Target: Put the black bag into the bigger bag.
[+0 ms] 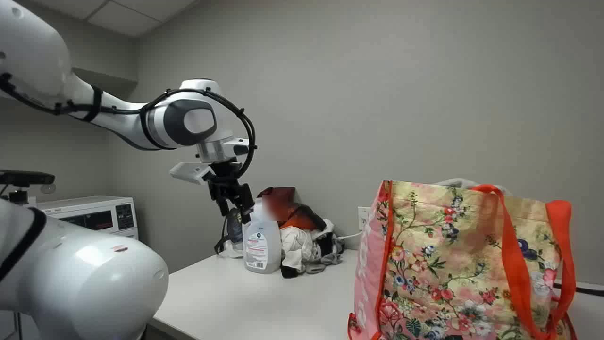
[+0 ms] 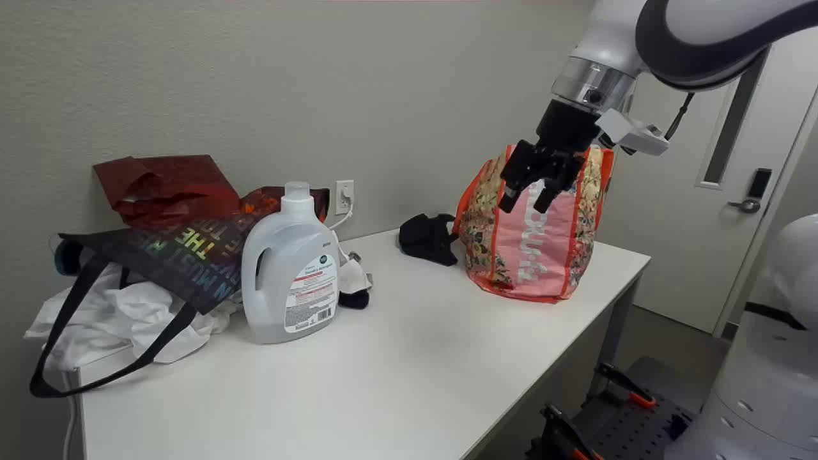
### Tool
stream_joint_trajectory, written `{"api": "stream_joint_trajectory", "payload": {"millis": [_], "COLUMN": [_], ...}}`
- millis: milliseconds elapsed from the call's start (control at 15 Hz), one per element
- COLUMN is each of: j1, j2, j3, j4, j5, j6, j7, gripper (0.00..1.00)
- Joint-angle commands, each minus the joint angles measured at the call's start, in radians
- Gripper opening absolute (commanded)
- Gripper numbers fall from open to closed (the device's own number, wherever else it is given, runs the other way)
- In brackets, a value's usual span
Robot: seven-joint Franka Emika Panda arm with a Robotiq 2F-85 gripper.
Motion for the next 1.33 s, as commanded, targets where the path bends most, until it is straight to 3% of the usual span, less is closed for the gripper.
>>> {"api": "stream_joint_trajectory", "payload": {"millis": [0, 533, 933, 1267], "j1": [-0.003, -0.047, -0.097, -0.186], "j2": [0.002, 0.165, 0.488, 0.802], "j3": [0.001, -0.073, -0.105, -0.054], "j4": [-0.009, 0.165, 0.382, 0.585], "j5": [0.001, -0.083, -0.157, -0.325], "j6": [-0.013, 0.044, 0.289, 0.465], "j7": [-0.002, -0.145, -0.186, -0.063], "gripper": [1.00, 1.00, 1.00, 1.00]}}
